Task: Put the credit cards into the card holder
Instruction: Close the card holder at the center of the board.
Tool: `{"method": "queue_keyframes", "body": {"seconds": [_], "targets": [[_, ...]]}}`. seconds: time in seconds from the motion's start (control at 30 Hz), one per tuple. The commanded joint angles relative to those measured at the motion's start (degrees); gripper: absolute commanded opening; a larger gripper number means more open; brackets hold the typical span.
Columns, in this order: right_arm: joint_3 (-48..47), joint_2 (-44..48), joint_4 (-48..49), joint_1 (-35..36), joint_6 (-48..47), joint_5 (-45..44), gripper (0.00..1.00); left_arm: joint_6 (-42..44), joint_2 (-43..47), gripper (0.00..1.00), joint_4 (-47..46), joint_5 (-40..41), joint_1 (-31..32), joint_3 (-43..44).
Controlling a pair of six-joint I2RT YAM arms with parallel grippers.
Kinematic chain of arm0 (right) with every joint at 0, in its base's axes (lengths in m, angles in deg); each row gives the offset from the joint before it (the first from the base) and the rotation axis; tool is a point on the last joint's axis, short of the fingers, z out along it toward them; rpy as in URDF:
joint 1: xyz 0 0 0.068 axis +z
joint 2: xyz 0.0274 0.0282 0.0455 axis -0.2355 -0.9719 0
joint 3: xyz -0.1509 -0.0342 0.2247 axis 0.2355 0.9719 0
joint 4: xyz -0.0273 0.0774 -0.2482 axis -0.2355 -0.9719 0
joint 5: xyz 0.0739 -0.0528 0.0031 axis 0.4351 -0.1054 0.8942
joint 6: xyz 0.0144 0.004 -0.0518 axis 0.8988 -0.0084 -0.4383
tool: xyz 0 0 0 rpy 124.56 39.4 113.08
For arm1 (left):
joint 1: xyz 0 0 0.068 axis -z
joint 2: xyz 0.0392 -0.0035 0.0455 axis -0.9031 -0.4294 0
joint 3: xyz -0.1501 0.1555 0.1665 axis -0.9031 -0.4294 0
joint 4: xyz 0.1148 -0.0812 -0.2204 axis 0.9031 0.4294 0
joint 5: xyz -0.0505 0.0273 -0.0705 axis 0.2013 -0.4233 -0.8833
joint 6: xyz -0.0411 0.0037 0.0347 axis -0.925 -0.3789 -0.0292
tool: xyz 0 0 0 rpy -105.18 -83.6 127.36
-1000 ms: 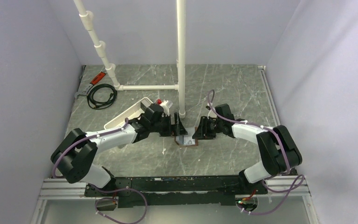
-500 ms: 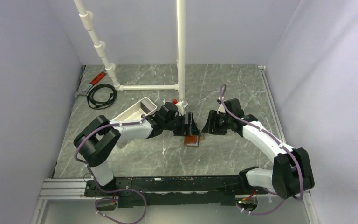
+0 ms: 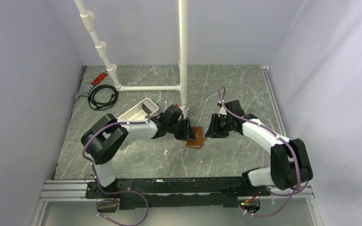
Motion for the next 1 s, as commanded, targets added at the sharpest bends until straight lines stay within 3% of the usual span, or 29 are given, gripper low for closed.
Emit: {"method": "queue_keyframes", "body": {"seconds": [0.0,0.2,0.33,0.97], "targets": [[-1.7,-0.7,2.8,0.8,-1.1,1.1,0.37,0.1,-1.3,0.27,4.3,1.8,0.3,2.3],[-3.6,-2.9,1.4,2.8,-1.1,-2.2,0.4,0.1,-3.0,0.07,5.2,1.6,0.6,2.5],[-5.5,-4.4,-0.3,4.5,-1.2,-6.2,0.38,0.1,-3.5,0.0,5.2,1.9,0.8,2.3],[-11.1,-9.2,-5.8,11.0,-0.3,-17.0,0.31,0.8,-3.3,0.0,5.4,2.5,1.1,2.0]]}}
